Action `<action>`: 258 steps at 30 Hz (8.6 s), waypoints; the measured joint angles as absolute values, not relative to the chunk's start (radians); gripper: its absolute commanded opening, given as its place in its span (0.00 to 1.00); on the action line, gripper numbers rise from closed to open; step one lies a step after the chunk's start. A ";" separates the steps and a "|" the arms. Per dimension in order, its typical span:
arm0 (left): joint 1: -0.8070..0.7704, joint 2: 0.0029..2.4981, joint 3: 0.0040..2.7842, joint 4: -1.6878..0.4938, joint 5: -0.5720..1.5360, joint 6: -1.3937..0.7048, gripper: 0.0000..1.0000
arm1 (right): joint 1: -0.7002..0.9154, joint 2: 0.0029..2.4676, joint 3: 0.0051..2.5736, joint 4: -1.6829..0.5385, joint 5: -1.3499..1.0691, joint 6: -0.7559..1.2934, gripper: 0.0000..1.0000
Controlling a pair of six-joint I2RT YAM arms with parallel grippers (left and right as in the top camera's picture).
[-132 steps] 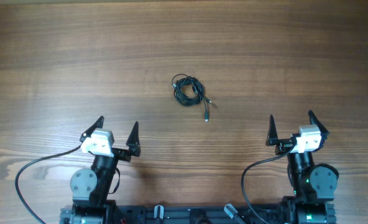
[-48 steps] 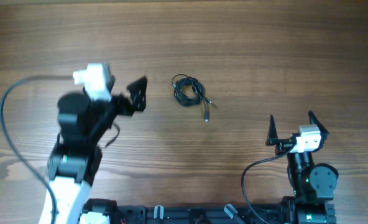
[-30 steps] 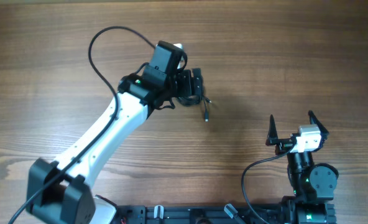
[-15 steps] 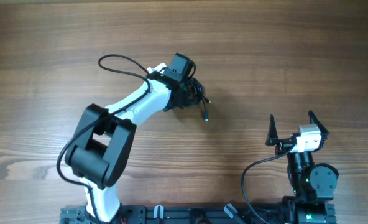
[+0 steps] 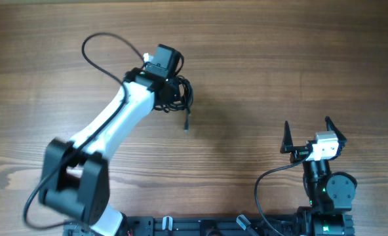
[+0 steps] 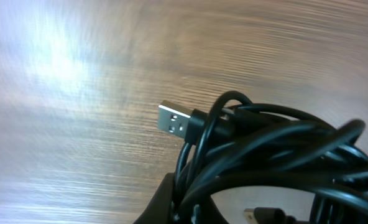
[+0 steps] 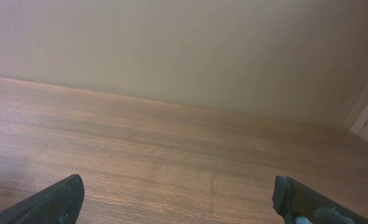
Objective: Untangle cables
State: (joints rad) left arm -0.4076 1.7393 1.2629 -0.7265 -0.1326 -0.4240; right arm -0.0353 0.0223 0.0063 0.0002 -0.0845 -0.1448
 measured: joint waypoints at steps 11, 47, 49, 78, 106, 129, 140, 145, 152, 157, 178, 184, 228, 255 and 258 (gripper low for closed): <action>-0.402 1.687 1.264 -0.826 -0.096 -0.223 0.79 | -0.035 0.022 0.006 0.005 -0.142 -0.016 1.00; -0.424 1.178 0.971 -0.541 -0.007 -0.354 0.04 | 0.221 1.139 0.544 0.438 -0.979 0.647 0.48; -0.424 1.178 0.971 -0.542 -0.001 -0.342 0.04 | 0.327 1.167 0.546 0.485 -0.910 0.665 0.54; -0.564 1.175 0.986 -0.625 0.006 -0.133 0.04 | 0.294 1.216 0.537 0.760 -0.838 1.150 0.05; -0.560 1.191 0.979 -0.641 0.137 -0.106 0.04 | 0.459 1.261 0.545 0.585 -0.567 1.053 0.05; -0.522 1.221 0.979 -0.636 0.211 -0.433 0.04 | 0.569 1.218 0.572 0.385 -0.286 0.628 0.05; -0.522 1.221 0.979 -0.634 0.328 -0.713 0.04 | 0.646 1.218 0.627 0.414 -0.073 0.491 0.05; -0.519 1.221 0.979 -0.621 0.371 -0.896 0.04 | 0.681 1.218 0.630 0.393 -0.043 0.553 0.05; -0.353 1.224 0.977 -0.620 0.537 -0.964 0.04 | 0.681 1.218 0.633 0.313 -0.018 0.501 0.05; -0.339 1.225 0.977 -0.618 0.593 -0.968 0.04 | 0.681 1.220 0.633 0.364 -0.017 0.491 0.05; -0.234 1.225 0.975 -0.652 0.557 -0.170 0.04 | 0.621 0.999 0.646 -0.095 -0.256 0.316 0.64; -0.234 1.225 0.975 -0.794 0.605 0.076 0.04 | 0.620 1.185 0.646 -0.070 -0.410 0.059 0.61; -0.234 1.140 0.973 -0.717 0.475 -0.189 0.04 | 0.609 1.041 0.646 -0.039 -0.541 0.265 0.04; -0.234 1.154 0.973 -0.725 0.578 -0.237 0.04 | 0.609 1.285 0.643 0.476 -0.436 0.321 0.04; -0.234 1.154 0.973 -0.661 0.612 -0.330 0.04 | 0.606 1.287 0.643 0.477 -0.435 0.345 0.04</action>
